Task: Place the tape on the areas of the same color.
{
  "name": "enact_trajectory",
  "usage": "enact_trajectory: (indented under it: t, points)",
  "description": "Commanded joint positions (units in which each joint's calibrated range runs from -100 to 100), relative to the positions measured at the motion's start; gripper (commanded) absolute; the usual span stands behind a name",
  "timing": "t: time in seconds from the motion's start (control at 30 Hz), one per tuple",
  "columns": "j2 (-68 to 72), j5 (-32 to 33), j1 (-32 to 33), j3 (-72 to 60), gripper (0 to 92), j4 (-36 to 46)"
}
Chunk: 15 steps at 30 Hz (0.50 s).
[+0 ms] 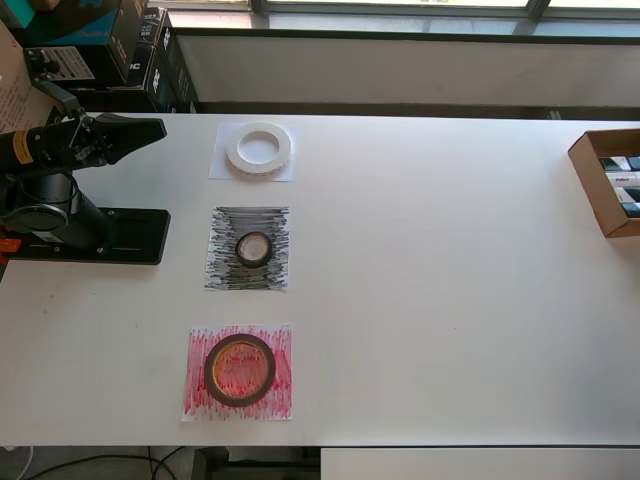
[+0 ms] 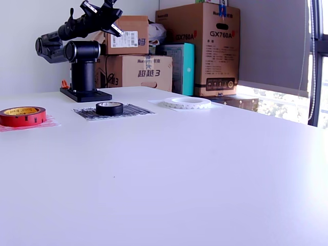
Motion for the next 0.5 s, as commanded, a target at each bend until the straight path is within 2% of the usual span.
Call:
enact_trajectory:
  t: [0.0, 0.23, 0.47]
  points:
    - [-0.55, -0.02, 0.41, -0.3, 0.2, 7.03]
    - [-0.46, 0.39, 0.8, -0.3, 0.2, 21.79]
    - [-0.46, 0.48, 0.88, -0.48, 0.3, 22.64]
